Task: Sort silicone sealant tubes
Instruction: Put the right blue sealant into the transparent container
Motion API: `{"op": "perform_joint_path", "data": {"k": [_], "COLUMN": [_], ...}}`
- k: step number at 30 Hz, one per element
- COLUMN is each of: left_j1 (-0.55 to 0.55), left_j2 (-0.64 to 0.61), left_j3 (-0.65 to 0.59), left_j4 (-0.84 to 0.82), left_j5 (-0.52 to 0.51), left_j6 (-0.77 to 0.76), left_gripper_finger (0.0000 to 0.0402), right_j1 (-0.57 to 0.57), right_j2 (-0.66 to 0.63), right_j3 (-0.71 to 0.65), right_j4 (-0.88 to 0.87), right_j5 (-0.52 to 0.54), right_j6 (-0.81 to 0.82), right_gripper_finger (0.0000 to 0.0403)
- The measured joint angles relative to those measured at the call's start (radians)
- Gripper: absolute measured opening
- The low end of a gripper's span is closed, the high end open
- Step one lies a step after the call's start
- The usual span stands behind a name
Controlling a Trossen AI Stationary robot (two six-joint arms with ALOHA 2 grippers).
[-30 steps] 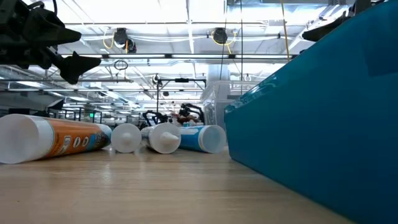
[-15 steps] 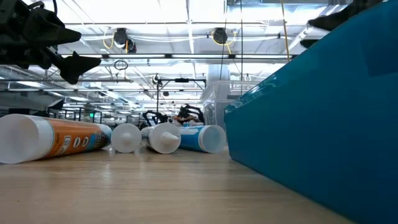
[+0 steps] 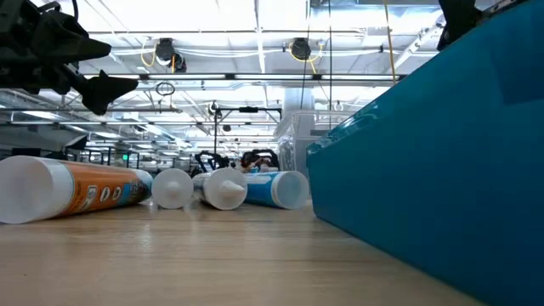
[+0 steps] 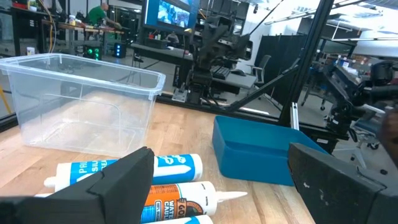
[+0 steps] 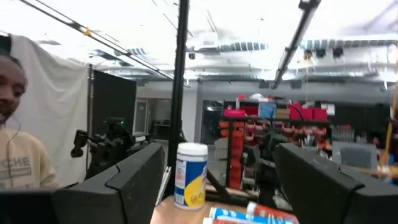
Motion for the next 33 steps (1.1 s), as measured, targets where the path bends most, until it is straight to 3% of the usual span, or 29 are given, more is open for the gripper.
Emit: {"op": "perform_joint_path", "data": {"k": [4,7,12,17,21,25,29,33], "left_j1": [0.0,0.0,0.0,0.0,0.0,0.0,0.0,0.0], "left_j2": [0.0,0.0,0.0,0.0,0.0,0.0,0.0,0.0], "left_j3": [0.0,0.0,0.0,0.0,0.0,0.0,0.0,0.0], "left_j4": [0.0,0.0,0.001,0.002,0.002,0.0,0.0,0.0], "left_j5": [0.0,0.0,0.0,0.0,0.001,0.001,0.001,0.001], "left_j6": [0.0,0.0,0.0,0.0,0.0,0.0,0.0,0.0], "left_gripper_finger": [0.0361,0.0361,0.0361,0.0361,0.0361,0.0361,0.0361,0.0361], "right_j1": [0.043,0.081,0.116,0.102,0.082,0.042,-0.028,-0.086], "right_j2": [0.225,0.427,0.786,1.051,1.214,1.343,1.441,1.495], "right_j3": [0.026,0.106,0.399,0.78,1.124,1.461,1.676,1.737], "right_j4": [0.224,0.231,0.219,-0.151,-0.642,-1.127,-1.46,-1.576], "right_j5": [0.003,0.036,0.262,0.426,0.542,0.63,0.545,0.406], "right_j6": [-0.056,-0.085,-0.064,-0.01,0.092,0.291,0.459,0.545], "right_gripper_finger": [0.0283,0.0283,0.0283,0.0283,0.0283,0.0283,0.0283,0.0283]}}
